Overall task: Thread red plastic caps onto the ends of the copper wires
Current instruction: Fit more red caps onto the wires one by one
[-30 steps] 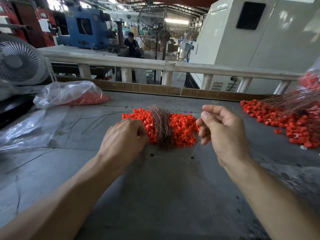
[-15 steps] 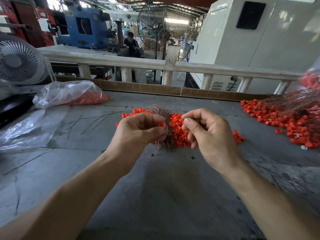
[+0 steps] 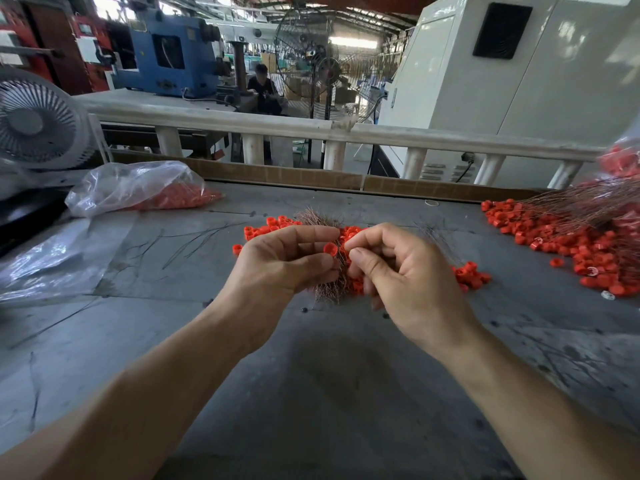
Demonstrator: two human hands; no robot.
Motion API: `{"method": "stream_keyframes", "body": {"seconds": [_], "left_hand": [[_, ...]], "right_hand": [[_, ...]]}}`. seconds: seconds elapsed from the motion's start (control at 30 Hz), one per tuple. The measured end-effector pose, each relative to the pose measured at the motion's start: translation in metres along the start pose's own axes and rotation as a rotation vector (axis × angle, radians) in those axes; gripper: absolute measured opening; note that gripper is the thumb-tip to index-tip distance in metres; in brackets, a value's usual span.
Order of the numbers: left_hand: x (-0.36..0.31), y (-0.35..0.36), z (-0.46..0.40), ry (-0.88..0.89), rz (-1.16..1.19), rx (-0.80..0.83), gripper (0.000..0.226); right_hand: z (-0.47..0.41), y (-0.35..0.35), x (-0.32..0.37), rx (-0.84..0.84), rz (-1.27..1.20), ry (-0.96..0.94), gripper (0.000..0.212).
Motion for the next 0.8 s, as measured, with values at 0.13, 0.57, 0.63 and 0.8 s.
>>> {"method": "stream_keyframes", "body": {"seconds": [0.13, 0.57, 0.63, 0.8], "left_hand": [[0.0016, -0.0010, 0.0004, 0.033, -0.081, -0.010, 0.032], [0.0017, 0.0007, 0.0019, 0.071, -0.109, 0.000, 0.019], [0.0008, 0.0009, 0.0020, 0.090, -0.119, -0.006, 0.019], [-0.0004, 0.0012, 0.0015, 0.144, -0.149, -0.013, 0.017]], "right_hand": [[0.0016, 0.0020, 0.0000, 0.014, 0.019, -0.001, 0.012], [0.0025, -0.0028, 0.0029, -0.037, 0.133, -0.021, 0.011], [0.0026, -0.0027, 0.0036, -0.039, 0.139, -0.026, 0.011], [0.0027, -0.0022, 0.0045, -0.043, 0.145, -0.023, 0.011]]}}
Point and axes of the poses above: each hand's wrist, its own z-axis away from the middle knuckle, its own y-axis out of the palm, x = y × z, the point moved 6 cm from there along -z, towards the middle knuckle, and after that the axes turned 7 degrees about -x, right-handed, at the moved point
